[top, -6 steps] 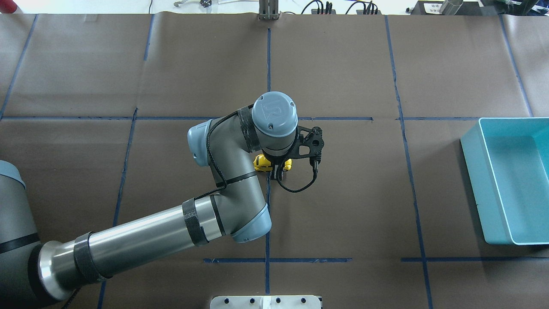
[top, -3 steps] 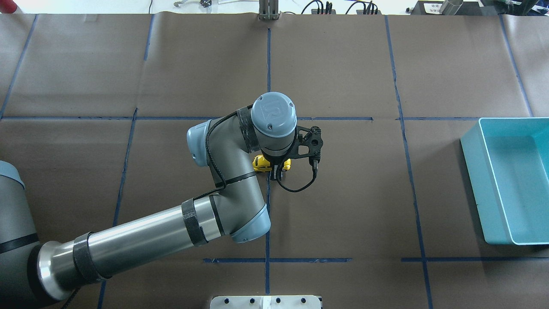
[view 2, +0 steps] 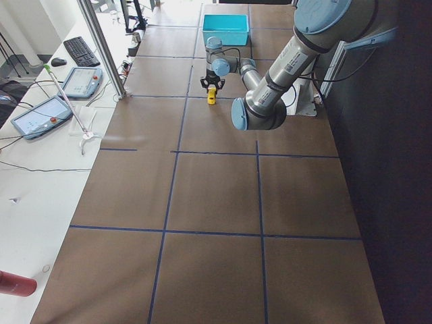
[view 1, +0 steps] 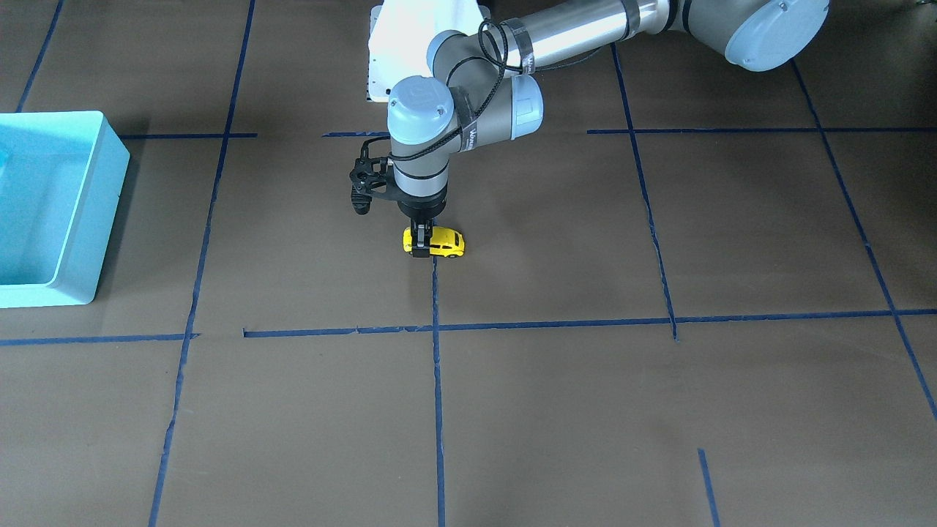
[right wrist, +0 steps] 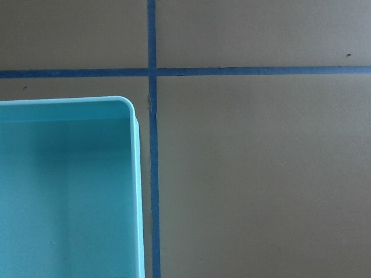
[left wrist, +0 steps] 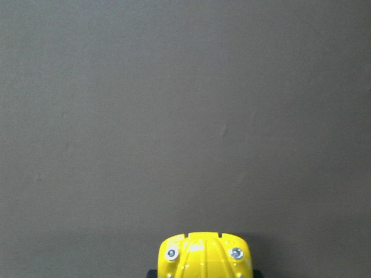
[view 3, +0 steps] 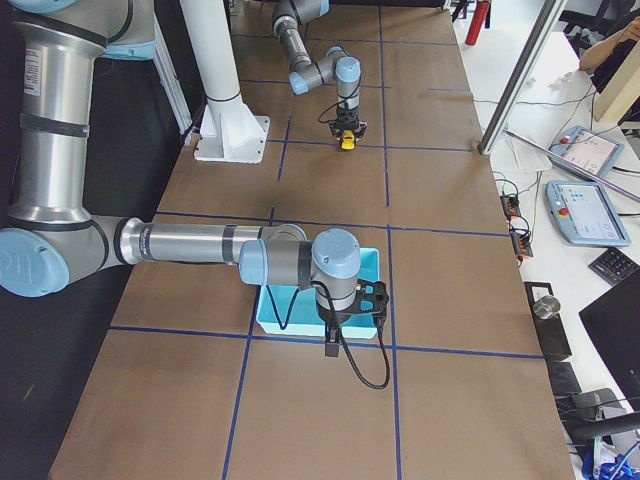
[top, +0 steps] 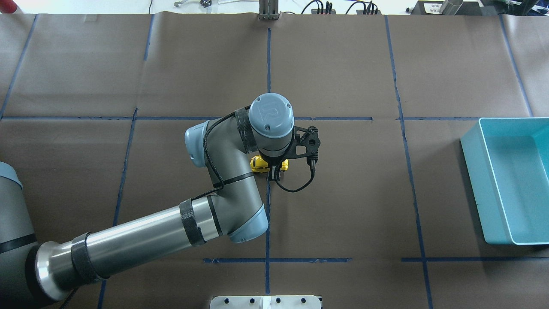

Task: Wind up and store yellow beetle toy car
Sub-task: 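Keep dragging the pressed car backward toward the robot with the left gripper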

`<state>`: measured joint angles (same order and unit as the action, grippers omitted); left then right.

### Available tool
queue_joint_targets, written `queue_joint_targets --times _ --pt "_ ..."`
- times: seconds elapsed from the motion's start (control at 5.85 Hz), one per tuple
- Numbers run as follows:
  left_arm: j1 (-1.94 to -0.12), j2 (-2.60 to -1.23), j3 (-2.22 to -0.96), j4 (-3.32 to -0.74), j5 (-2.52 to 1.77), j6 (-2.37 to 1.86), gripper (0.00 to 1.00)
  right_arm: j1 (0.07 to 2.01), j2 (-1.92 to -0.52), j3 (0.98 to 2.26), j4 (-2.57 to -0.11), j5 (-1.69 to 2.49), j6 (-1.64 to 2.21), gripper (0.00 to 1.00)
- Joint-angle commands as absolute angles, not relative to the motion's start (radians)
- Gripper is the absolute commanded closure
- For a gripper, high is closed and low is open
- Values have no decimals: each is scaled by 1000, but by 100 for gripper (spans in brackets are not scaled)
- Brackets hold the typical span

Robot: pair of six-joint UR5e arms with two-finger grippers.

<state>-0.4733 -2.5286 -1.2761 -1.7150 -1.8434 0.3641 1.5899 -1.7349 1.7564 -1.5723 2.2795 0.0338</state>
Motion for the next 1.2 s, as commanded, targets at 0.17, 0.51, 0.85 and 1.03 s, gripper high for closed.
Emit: queue_joint_targets --times 0.17,0.51,0.85,1.03 --pt "-476 -2510 -1292 -1715 -1845 367 97 1589 -1735 1756 -1572 2279 34 0" --pt "-479 -2502 -1301 -1715 -1851 367 97 1591 -1735 1756 -1572 2279 34 0" --pt "-483 -2488 -1315 -1715 -1859 367 97 1589 -1735 1755 -1572 2279 34 0" --pt "-483 -2477 -1321 -1715 -1859 368 97 1589 -1735 1755 -1572 2279 32 0"
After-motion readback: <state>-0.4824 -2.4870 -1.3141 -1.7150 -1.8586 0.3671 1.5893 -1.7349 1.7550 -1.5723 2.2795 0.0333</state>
